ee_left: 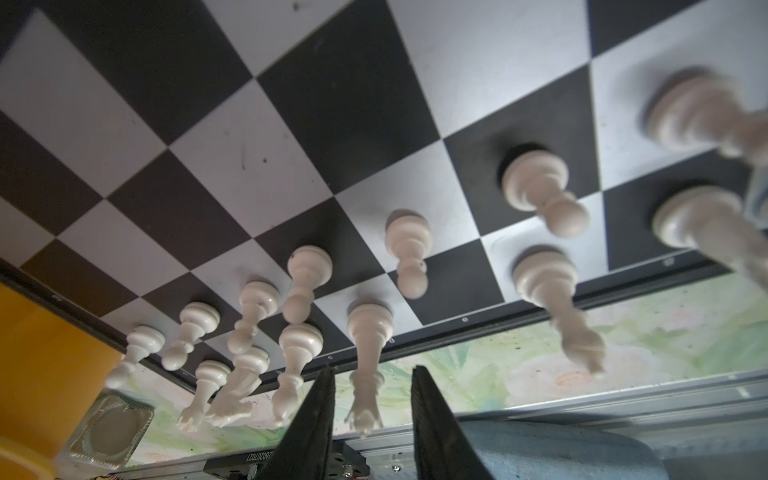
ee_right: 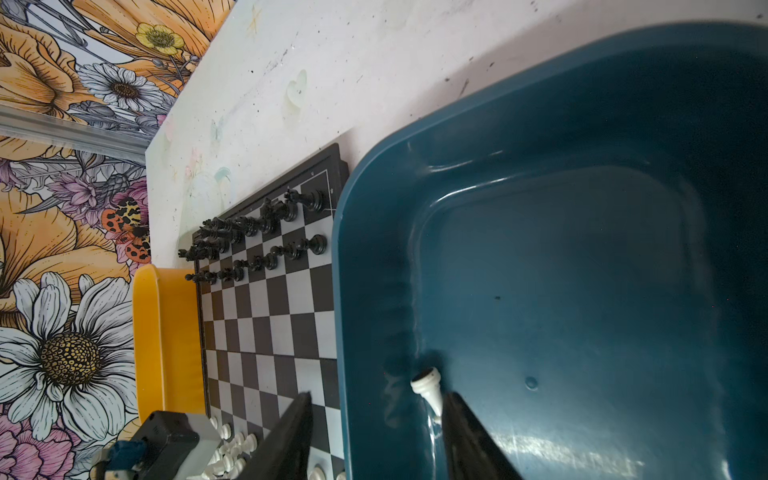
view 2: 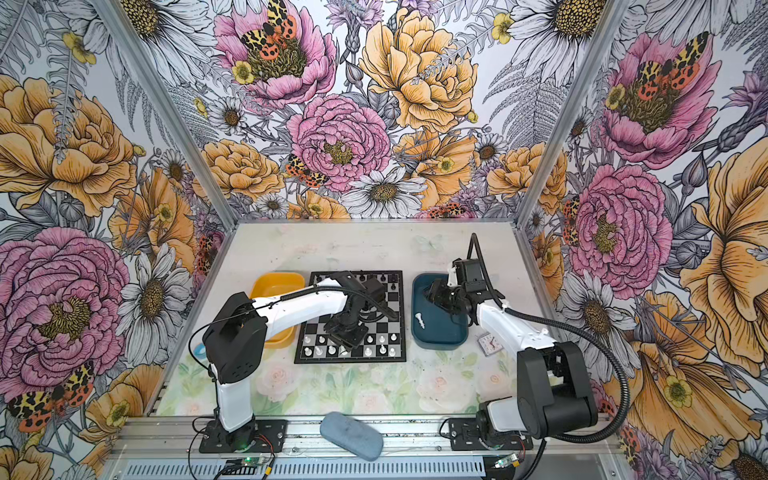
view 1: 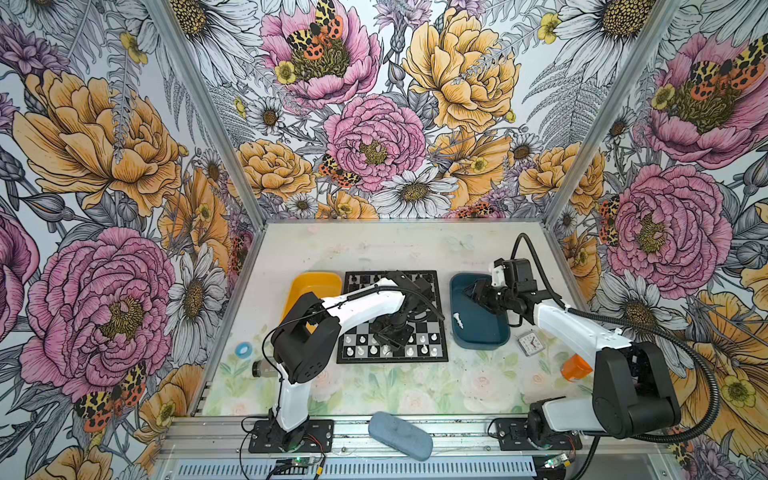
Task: Set up the chess pieces on the board
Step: 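Lower the pawn with the left gripper beside the white pawn row, then open the left gripper and raise it away from the board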
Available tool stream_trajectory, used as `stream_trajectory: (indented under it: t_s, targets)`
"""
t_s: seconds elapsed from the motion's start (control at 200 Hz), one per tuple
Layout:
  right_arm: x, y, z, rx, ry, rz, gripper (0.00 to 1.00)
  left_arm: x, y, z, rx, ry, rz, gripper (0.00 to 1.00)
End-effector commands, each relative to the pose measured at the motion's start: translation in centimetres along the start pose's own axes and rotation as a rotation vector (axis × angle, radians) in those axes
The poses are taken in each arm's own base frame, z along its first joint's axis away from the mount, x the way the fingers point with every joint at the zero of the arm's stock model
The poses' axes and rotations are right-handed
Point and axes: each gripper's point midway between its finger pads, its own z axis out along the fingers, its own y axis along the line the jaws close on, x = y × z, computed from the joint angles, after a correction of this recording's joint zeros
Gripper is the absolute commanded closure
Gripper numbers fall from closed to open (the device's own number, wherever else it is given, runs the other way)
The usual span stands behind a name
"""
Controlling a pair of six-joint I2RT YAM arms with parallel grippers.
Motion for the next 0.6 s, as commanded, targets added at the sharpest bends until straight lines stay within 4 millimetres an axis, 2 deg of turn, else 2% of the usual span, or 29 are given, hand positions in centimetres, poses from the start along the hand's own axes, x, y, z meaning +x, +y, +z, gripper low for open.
stream_trajectory:
  t_s: [0.0, 0.295, 0.595]
  targets:
    - [-0.2, 0.2, -0.3, -0.018, -0.017, -0.018, 0.48, -0.4, 0.0, -2.2, 0.002, -0.071, 0.003, 0.66]
    - [0.1, 0.2, -0.2, -0.02, -0.006, -0.02, 0.48, -0.9, 0.5, -4.0, -0.015, -0.121, 0.0, 0.66]
    - [0.9, 0.5, -0.8, 0.001, 0.033, -0.034, 0.48, -3.2, 2.0, -8.6, -0.05, -0.255, -0.004, 0.66]
